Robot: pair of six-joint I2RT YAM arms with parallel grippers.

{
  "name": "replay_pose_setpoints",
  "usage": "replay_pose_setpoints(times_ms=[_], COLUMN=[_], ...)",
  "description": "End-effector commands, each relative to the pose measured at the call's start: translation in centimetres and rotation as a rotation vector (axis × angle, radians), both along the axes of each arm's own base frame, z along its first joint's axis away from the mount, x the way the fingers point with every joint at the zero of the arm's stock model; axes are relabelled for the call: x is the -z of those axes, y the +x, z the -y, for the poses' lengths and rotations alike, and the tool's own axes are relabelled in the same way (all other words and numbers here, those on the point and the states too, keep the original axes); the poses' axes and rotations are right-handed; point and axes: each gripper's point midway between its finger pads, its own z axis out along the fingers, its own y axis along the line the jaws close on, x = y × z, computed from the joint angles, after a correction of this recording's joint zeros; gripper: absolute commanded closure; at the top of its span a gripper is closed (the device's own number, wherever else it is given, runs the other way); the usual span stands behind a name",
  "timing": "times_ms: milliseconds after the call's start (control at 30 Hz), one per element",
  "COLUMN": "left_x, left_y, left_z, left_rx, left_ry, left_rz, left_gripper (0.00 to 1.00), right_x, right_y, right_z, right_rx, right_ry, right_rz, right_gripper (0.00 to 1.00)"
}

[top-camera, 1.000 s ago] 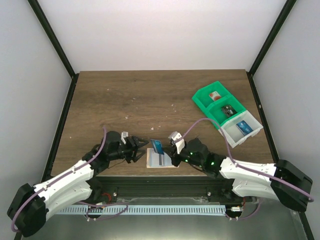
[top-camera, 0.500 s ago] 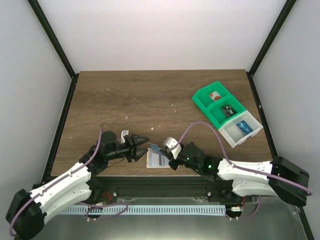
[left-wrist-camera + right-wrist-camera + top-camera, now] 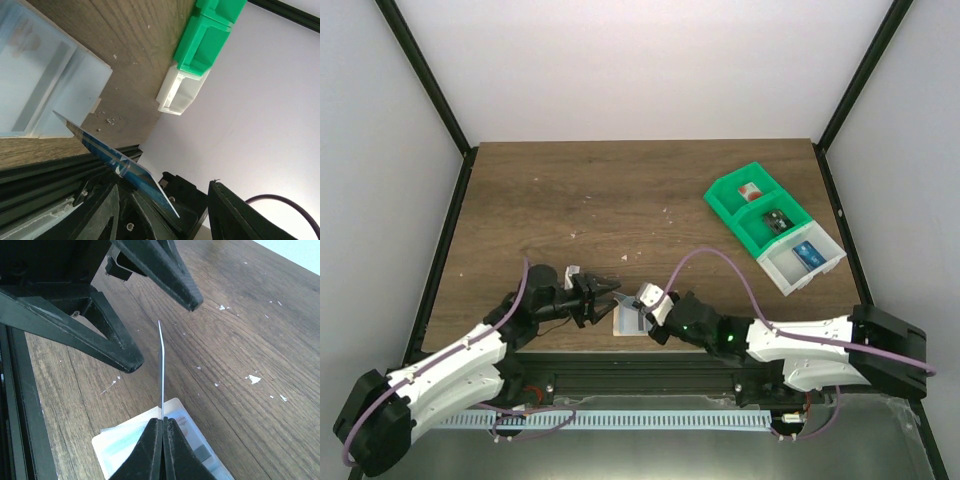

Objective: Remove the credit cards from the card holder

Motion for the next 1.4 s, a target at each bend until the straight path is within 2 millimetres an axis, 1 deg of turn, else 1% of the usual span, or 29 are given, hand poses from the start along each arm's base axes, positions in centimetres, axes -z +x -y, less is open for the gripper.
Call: replay_pose_setpoints(times_ms=[0,167,333,533,600,733,800,900,1000,1067,1167,1233,1300,1367], left_x=[0.5,0.8,1.2,1.8,1.6,1.6,1.8,2.0,2.2,2.1,2.9,2.8,2.5,2.5], left_y=[-0.3,-0.4,-0.6,-0.8,-0.8,-0.9,-0.9,-1.0,-0.9,-0.7,-0.3,-0.1,0.0,0.3], left_z=[-0.2,-0.3,-0.4,-0.5,-0.4,-0.5,-0.6,-0.9,-1.1,-1.3,-1.7,-1.6,-1.5,-1.5], left_rx=[-0.010,-0.013,-0.014,-0.011,-0.009,-0.008,-0.011,-0.016,-0.023,-0.025,-0.024,-0.004,0.026,0.052], left_ry=[-0.022,-0.024,-0.043,-0.035,-0.038,-0.040,-0.039,-0.028,-0.032,-0.036,0.020,0.044,0.074,0.132], left_rz=[-0.033,-0.039,-0.042,-0.056,-0.047,-0.041,-0.035,-0.020,0.021,0.085,0.171,0.250,0.349,0.421], left_gripper=[0.51,0.57,0.70,0.70,0.76,1.00,1.00,1.00,1.00,1.00,1.00,1.00,1.00,1.00], right_x=[-2.3,-1.6,-1.3,-1.0,-1.0,-0.8,-0.6,0.0,0.1,-0.4,-1.2,-1.8,-2.6,-3.5], right_y=[0.1,-0.2,-0.6,-0.9,-0.9,-0.9,-0.9,-0.9,-0.6,-0.3,0.3,0.9,1.5,1.7], right_z=[-1.2,-1.6,-1.9,-2.2,-2.3,-2.3,-2.4,-2.2,-1.4,-0.8,-0.1,0.6,1.4,1.7], right_rx=[0.003,-0.007,-0.014,-0.013,-0.010,-0.006,0.004,0.035,0.097,0.149,0.199,0.224,0.230,0.183], right_ry=[0.036,-0.003,-0.019,-0.044,-0.051,-0.059,-0.066,-0.088,-0.087,-0.068,-0.025,0.009,0.060,0.130], right_rz=[0.074,0.089,0.104,0.132,0.137,0.130,0.095,0.033,-0.033,-0.084,-0.221,-0.309,-0.399,-0.490], right_gripper=[1.00,1.00,1.00,0.99,0.99,1.00,0.99,0.87,0.78,0.75,0.73,0.72,0.71,0.69])
